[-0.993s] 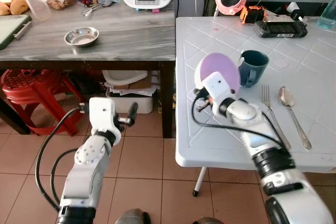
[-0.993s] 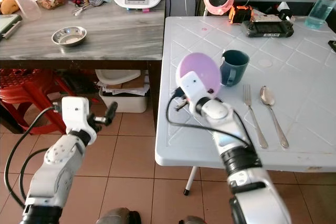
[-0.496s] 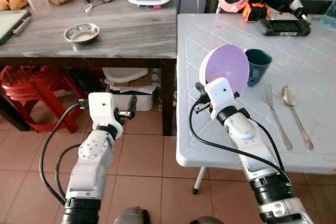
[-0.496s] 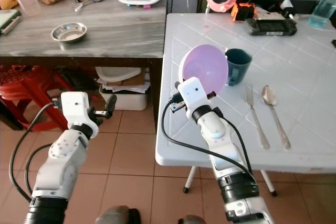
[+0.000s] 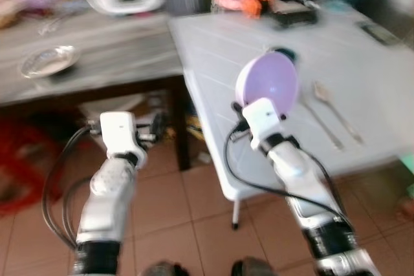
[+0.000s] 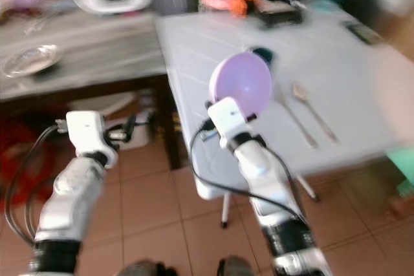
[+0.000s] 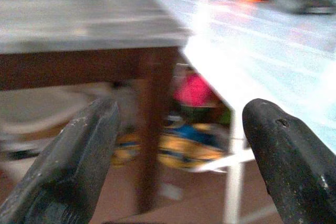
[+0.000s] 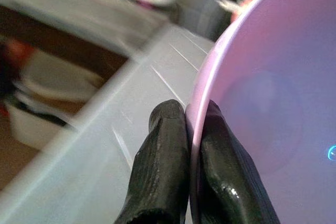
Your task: Setting the table
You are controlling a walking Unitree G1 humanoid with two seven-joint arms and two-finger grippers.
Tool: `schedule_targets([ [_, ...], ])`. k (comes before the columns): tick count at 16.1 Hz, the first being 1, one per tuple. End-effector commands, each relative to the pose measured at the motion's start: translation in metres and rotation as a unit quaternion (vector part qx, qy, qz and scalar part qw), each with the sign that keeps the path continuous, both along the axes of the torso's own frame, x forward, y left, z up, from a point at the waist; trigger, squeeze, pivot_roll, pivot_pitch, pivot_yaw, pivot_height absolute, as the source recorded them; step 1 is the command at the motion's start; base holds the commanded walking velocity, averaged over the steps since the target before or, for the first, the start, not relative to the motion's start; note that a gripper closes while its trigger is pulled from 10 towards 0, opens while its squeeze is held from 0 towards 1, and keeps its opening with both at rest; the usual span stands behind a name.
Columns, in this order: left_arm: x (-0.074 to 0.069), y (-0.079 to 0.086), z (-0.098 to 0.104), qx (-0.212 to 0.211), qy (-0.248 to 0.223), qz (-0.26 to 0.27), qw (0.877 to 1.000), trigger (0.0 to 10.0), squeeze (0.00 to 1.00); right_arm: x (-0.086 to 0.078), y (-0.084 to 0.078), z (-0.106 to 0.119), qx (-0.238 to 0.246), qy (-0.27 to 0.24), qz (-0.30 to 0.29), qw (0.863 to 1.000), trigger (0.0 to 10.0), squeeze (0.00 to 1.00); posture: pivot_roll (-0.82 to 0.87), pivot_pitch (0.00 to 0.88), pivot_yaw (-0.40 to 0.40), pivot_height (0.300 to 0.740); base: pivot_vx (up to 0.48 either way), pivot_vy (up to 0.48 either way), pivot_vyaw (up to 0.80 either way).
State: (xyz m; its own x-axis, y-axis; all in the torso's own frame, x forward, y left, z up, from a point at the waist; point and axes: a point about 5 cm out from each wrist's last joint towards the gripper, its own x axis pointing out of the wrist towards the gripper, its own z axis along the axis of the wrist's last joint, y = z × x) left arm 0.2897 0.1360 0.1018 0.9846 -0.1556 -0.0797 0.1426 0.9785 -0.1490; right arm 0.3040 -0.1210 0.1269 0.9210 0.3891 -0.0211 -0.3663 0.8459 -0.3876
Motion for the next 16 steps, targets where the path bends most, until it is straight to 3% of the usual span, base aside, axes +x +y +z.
schedule_targets([
  [1, -0.0007, 0.0078, 0.0, 0.012, -0.002, 0.007, 1.0, 10.0, 0.0, 0.0011, 0.009, 0.0105, 0.009, -0.022, 0.015, 1.0, 10.0, 0.0, -0.05, 0.0, 0.024, 0.74, 0.0, 0.431, -0.62],
  [8, 0.0023, 0.0091, 0.0009, 0.018, -0.007, 0.012, 1.0, 10.0, 0.0, -0.0035, 0.0126, 0.014, 0.006, -0.04, 0.039, 0.998, 10.0, 0.0, -0.05, 0.0, 0.03, 0.74, 0.0, 0.473, -0.07],
  [16, 0.0023, 0.011, 0.0008, 0.026, -0.011, 0.018, 0.999, 10.0, 0.0, -0.0041, 0.0128, 0.0142, 0.003, -0.043, 0.041, 0.998, 10.0, 0.0, -0.05, 0.0, 0.031, 0.74, 0.0, 0.48, 0.52],
])
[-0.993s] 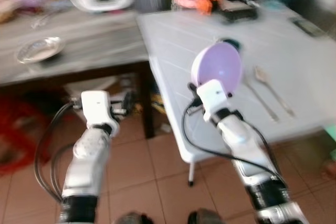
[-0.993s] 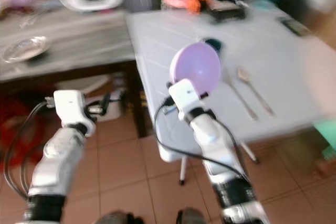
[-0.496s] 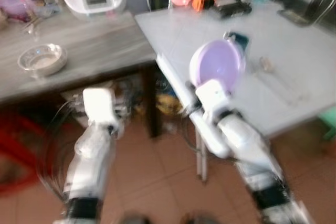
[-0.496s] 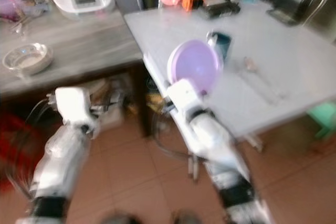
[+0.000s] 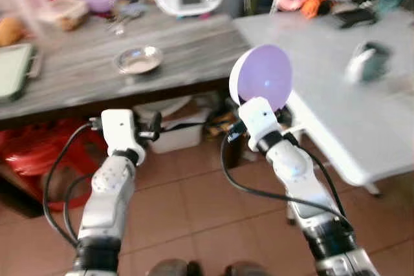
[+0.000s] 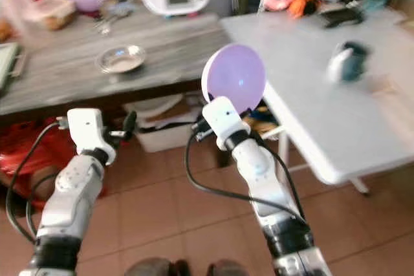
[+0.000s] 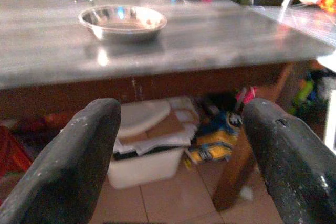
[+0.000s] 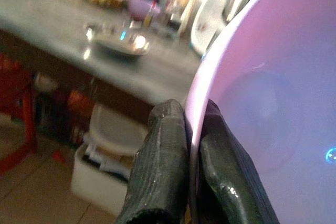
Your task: Setting the table
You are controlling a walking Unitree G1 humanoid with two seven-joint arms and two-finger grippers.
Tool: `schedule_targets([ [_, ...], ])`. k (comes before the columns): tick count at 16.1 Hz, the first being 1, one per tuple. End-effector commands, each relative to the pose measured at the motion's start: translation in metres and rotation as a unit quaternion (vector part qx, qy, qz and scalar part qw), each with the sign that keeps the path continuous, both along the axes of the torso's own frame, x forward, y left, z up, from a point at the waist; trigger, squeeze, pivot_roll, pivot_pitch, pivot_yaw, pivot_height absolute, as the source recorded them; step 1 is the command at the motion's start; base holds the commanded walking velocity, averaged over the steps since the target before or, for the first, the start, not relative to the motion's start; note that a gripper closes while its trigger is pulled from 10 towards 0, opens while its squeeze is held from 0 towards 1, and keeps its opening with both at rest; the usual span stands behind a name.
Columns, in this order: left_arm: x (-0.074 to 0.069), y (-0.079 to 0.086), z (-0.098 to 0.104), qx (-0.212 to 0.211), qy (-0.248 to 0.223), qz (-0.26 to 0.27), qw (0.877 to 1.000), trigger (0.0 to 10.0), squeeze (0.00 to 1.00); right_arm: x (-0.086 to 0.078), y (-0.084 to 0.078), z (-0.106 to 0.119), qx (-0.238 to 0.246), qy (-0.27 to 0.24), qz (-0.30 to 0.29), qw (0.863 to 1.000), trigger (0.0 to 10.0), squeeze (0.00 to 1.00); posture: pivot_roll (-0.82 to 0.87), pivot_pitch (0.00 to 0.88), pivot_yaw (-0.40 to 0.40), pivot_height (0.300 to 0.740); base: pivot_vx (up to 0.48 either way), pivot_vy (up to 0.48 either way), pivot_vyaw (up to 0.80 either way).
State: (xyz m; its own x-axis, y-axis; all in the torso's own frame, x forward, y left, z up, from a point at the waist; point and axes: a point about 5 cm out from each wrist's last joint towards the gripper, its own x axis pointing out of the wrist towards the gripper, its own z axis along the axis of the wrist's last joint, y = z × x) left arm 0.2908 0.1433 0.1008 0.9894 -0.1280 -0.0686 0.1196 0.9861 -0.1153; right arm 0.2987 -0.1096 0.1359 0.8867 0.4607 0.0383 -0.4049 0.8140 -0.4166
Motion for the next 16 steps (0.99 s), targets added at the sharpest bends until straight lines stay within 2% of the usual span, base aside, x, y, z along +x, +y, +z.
schedule_targets([
  [1, 0.0013, 0.0039, 0.002, 0.01, -0.004, 0.005, 1.0, 10.0, 0.0, 0.0011, 0.0016, 0.0053, 0.005, -0.009, 0.002, 1.0, 10.0, 0.0, -0.05, 0.0, 0.032, 0.74, 0.0, 0.48, 0.41],
  [2, 0.0016, 0.0039, 0.0025, 0.01, -0.005, 0.005, 1.0, 10.0, 0.0, 0.0008, 0.002, 0.005, 0.005, -0.009, 0.002, 1.0, 10.0, 0.0, -0.05, 0.0, 0.033, 0.74, 0.0, 0.398, 0.4],
  [6, 0.0021, 0.0029, 0.0055, 0.012, -0.018, -0.001, 1.0, 10.0, 0.0, 0.0005, 0.0021, 0.0055, 0.007, -0.011, 0.005, 1.0, 10.0, 0.0, -0.05, 0.0, 0.034, 0.74, 0.0, 0.0, 0.49],
  [8, 0.0002, 0.0043, 0.0019, 0.017, -0.006, -0.007, 1.0, 10.0, 0.0, 0.0002, 0.0021, 0.006, 0.006, -0.013, 0.007, 1.0, 10.0, 0.0, -0.05, 0.0, 0.034, 0.74, 0.0, 0.0, 0.74],
  [10, -0.0037, -0.0006, 0.0001, 0.011, -0.009, -0.022, 1.0, 10.0, 0.0, -0.0004, 0.002, 0.0063, 0.007, -0.012, 0.008, 1.0, 10.0, 0.0, -0.05, 0.0, 0.033, 0.74, 0.345, 0.0, 0.73],
  [13, -0.0017, -0.0011, -0.0006, 0.006, -0.005, -0.014, 1.0, 10.0, 0.0, 0.0001, 0.0011, 0.0066, 0.004, -0.013, 0.008, 1.0, 10.0, 0.0, -0.06, 0.0, 0.029, 0.74, 0.418, 0.0, 0.6],
  [16, -0.002, -0.0044, 0.0004, 0.006, -0.008, -0.026, 1.0, 10.0, 0.0, 0.0027, -0.0015, 0.0072, -0.006, -0.021, -0.008, 1.0, 10.0, 0.0, -0.06, 0.0, 0.028, 0.74, 0.395, 0.0, 0.0],
])
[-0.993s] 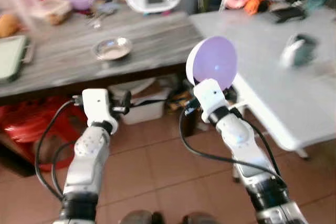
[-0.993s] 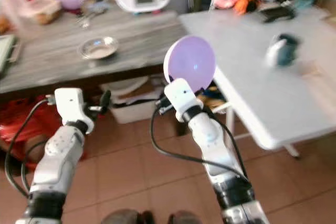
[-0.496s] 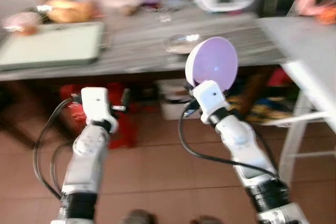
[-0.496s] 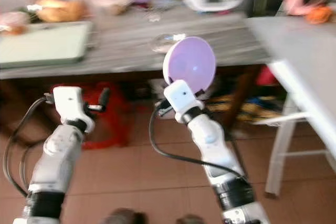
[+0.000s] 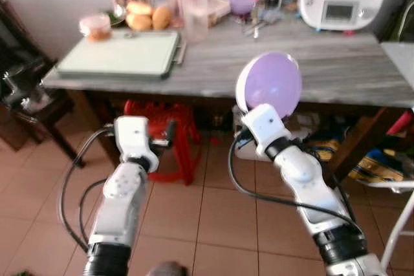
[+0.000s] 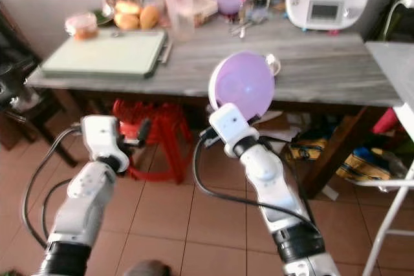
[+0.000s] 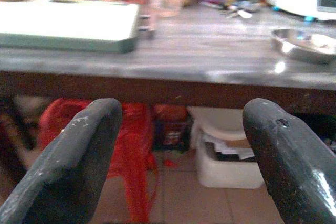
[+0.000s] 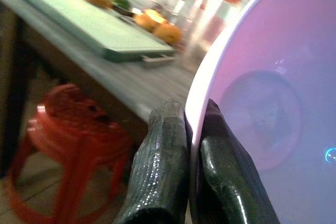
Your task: Setting the table
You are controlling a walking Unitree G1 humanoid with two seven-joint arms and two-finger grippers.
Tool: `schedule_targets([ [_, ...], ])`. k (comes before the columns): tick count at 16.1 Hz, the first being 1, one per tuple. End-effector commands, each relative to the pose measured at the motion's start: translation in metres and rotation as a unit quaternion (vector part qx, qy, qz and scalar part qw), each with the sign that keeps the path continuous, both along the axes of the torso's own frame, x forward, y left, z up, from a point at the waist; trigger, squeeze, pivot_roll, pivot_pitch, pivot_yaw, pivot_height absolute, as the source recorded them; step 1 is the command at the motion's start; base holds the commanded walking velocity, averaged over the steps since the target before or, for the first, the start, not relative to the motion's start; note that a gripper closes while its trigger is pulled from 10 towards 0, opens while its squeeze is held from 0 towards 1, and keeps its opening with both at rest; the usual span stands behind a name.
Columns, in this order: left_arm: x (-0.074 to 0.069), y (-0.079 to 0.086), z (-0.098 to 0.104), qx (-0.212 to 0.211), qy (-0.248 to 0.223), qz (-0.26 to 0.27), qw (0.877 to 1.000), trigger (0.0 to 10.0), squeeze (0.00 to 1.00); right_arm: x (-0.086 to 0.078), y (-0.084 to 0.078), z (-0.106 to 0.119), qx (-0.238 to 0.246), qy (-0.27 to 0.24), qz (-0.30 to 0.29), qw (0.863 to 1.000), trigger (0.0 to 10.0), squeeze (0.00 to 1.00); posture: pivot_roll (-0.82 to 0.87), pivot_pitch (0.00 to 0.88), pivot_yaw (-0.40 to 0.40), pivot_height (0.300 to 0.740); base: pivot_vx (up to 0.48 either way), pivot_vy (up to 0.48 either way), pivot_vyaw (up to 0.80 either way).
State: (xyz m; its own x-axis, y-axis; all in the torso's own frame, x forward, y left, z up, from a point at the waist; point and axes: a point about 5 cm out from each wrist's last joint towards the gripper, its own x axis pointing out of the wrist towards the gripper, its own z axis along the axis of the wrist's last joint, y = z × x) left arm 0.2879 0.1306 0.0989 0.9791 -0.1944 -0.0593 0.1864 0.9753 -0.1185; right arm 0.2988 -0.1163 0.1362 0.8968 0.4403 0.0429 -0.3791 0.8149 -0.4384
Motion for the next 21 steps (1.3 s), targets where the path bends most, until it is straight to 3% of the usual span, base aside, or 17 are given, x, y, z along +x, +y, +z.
schedule_targets([
  [1, 0.001, 0.008, 0.002, 0.007, -0.005, 0.006, 1.0, 10.0, 0.0, 0.005, 0.002, 0.007, 0.009, -0.012, -0.013, 1.0, 10.0, 0.0, -0.06, 0.0, 0.028, 0.74, 0.416, 0.0, 0.0],
  [10, 0.0, 0.006, 0.003, 0.008, -0.008, -0.006, 1.0, 10.0, 0.0, 0.005, 0.011, 0.007, 0.023, -0.011, -0.005, 1.0, 10.0, 0.0, -0.06, 0.0, 0.038, 0.74, 0.475, 0.0, 0.0],
  [16, -0.003, 0.003, 0.006, 0.013, -0.015, -0.011, 1.0, 10.0, 0.0, 0.007, 0.008, 0.01, 0.017, -0.019, -0.012, 1.0, 10.0, 0.0, -0.06, 0.0, 0.033, 0.74, 0.48, 0.0, 0.0],
  [19, -0.007, 0.009, 0.025, 0.025, -0.075, 0.013, 0.997, 10.0, 0.0, 0.004, -0.004, 0.015, 0.063, -0.019, -0.05, 0.997, 10.0, 0.0, -0.05, 0.0, 0.023, 0.74, 0.117, 0.0, 0.0],
  [21, -0.012, 0.021, 0.033, 0.06, -0.115, 0.073, 0.989, 10.0, 0.0, -0.002, -0.01, 0.014, 0.067, -0.018, -0.062, 0.996, 10.0, 0.0, -0.05, 0.0, 0.023, 0.74, 0.0, 0.0, 0.0],
])
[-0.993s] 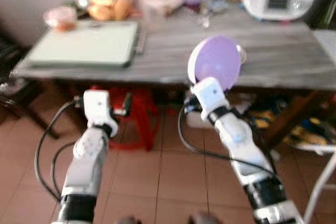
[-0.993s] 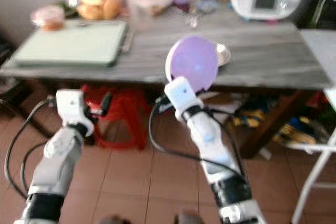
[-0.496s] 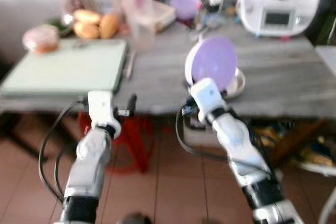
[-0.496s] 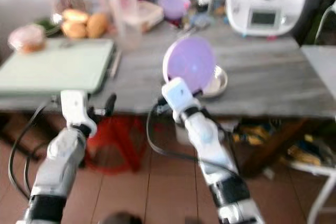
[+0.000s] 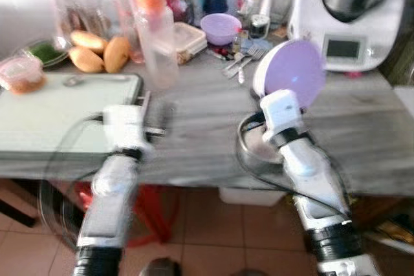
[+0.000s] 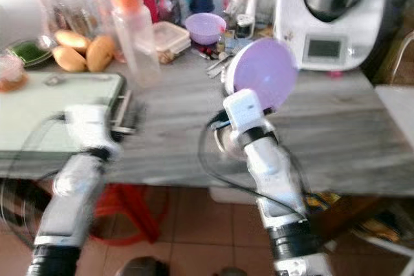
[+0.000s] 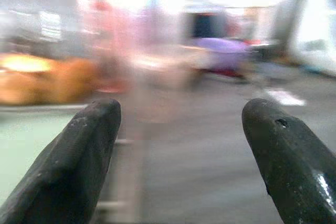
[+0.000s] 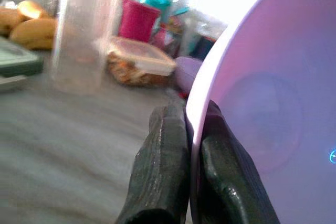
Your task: Setting the table
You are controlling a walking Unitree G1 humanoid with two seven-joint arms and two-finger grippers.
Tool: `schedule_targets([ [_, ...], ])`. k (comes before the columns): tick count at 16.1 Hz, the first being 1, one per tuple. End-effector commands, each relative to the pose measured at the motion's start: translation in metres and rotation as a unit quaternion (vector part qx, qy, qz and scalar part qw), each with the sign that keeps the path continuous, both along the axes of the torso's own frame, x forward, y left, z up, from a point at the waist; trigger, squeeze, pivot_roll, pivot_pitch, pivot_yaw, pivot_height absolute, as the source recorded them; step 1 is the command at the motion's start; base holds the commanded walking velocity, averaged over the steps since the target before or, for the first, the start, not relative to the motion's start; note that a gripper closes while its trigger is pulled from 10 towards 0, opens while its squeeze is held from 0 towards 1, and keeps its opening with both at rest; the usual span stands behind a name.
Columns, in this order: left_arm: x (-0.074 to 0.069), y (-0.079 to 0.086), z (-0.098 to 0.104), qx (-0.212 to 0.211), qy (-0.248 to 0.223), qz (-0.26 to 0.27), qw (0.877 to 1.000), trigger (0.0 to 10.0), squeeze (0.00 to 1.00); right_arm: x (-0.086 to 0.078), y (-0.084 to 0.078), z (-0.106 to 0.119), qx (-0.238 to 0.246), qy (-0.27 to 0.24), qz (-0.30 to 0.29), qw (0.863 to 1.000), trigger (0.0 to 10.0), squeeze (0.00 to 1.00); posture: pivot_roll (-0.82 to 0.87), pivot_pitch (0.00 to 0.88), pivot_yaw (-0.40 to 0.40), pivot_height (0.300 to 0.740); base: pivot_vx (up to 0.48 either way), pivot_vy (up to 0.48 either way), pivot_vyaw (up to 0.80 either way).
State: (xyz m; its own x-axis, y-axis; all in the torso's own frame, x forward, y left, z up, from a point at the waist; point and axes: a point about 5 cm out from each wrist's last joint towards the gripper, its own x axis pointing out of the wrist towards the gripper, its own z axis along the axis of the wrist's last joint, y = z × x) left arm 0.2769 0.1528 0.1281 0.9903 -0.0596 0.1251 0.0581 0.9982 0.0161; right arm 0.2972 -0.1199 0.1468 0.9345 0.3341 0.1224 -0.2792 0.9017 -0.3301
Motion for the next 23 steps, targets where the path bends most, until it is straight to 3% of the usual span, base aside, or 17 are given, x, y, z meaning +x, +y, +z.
schedule_targets([
  [1, -0.006, 0.008, 0.011, 0.007, -0.032, 0.043, 0.999, 10.0, 0.0, -0.003, -0.01, 0.003, -0.008, -0.002, -0.006, 1.0, 10.0, 0.0, -0.05, 0.0, 0.023, 0.74, 0.0, 0.0, 0.0],
  [3, -0.02, 0.018, 0.012, 0.015, -0.018, 0.054, 0.998, 10.0, 0.0, 0.0, -0.01, 0.005, -0.025, 0.007, 0.029, 0.999, 10.0, 0.0, -0.04, 0.0, 0.019, 0.74, 0.0, 0.0, 0.0],
  [7, -0.044, 0.032, -0.007, 0.056, 0.02, 0.044, 0.997, 10.0, 0.0, 0.013, -0.003, -0.001, -0.051, 0.052, 0.092, 0.993, 10.0, 0.0, 0.0, 0.0, 0.014, 0.74, 0.0, 0.0, 0.0],
  [11, -0.042, 0.029, -0.008, 0.057, 0.031, 0.032, 0.997, 10.0, 0.0, 0.019, 0.009, -0.011, -0.064, 0.103, 0.178, 0.977, 10.0, 0.0, 0.0, 0.0, 0.019, 0.74, 0.0, 0.0, 0.0],
  [12, -0.042, 0.026, -0.009, 0.057, 0.032, 0.023, 0.998, 10.0, 0.0, 0.023, 0.013, -0.009, -0.084, 0.094, 0.204, 0.971, 10.0, 0.0, 0.0, 0.0, 0.025, 0.74, 0.0, 0.0, 0.0],
  [18, -0.041, 0.025, -0.009, 0.055, 0.041, 0.013, 0.998, 10.0, 0.0, 0.035, 0.012, -0.025, -0.104, 0.159, 0.243, 0.951, 10.0, 0.0, 0.02, 0.0, 0.023, 0.74, 0.0, 0.0, 0.0],
  [23, -0.043, 0.024, -0.01, 0.051, 0.053, 0.004, 0.997, 10.0, 0.0, 0.037, 0.01, -0.026, -0.152, 0.145, 0.282, 0.936, 10.0, 0.0, 0.03, 0.0, 0.04, 0.74, 0.0, 0.0, 0.0],
])
